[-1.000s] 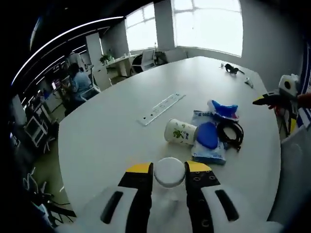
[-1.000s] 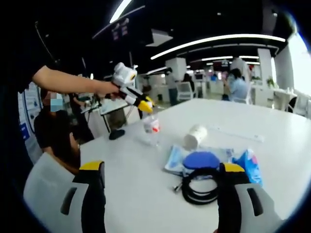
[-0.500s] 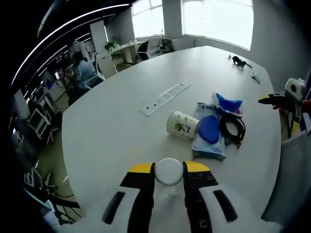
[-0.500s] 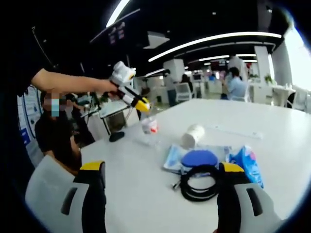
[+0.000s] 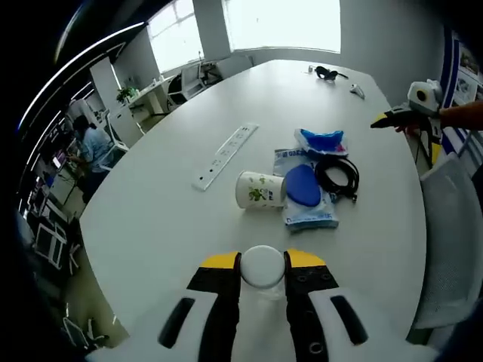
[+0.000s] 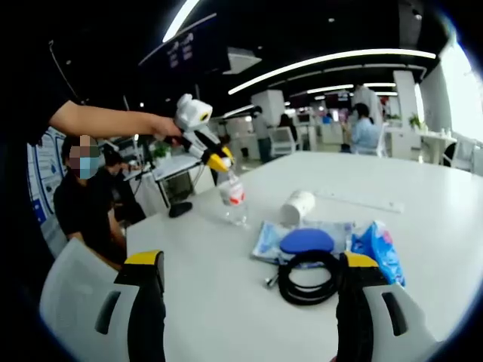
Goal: Arrange the tabletop items into an orderly group along one side of the table until the central work area is clear of visible clutter.
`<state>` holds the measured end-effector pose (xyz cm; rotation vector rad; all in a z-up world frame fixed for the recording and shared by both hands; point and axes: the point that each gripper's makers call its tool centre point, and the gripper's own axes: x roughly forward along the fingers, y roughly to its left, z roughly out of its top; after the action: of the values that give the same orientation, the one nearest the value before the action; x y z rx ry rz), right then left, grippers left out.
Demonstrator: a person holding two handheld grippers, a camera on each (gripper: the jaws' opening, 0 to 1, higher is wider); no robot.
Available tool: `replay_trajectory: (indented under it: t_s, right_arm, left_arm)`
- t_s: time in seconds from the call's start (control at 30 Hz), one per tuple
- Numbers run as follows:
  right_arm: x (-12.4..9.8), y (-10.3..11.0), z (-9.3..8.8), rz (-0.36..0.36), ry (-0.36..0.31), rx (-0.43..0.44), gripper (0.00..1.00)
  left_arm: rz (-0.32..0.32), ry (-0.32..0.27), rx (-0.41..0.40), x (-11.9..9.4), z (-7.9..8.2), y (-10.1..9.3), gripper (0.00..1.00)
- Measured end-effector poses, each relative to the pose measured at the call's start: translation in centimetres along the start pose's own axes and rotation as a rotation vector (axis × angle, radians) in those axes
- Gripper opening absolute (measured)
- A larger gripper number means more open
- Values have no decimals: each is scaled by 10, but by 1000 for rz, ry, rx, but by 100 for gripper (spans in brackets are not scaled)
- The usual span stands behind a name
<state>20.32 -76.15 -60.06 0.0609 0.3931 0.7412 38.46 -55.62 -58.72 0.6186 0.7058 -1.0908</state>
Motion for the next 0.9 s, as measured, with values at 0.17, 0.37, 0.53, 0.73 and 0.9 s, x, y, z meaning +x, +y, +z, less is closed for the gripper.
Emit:
replay_trajectory:
  t_s: [0.17,0.37,0.53,0.73,0.9]
  right_arm:
    - [-1,1,1,-5,-5,3,93]
    - [-1,1,1,-4,-5,3,93]
    - [0,1,3,0,-9,3,93]
    - [4,2,3,16,-6,-1,93]
    - [6,4,4,29,-7,-4,93]
  left_arm:
    - [23,-7,-33,3,4,3,20]
    - [73,-5,-47,3,4,6,22]
    - [121,-27,-101,2,1,7,27]
    - [218,-29,-222,-2,-12,10,42]
    - [305,-50,-341,-3,-23,14,50]
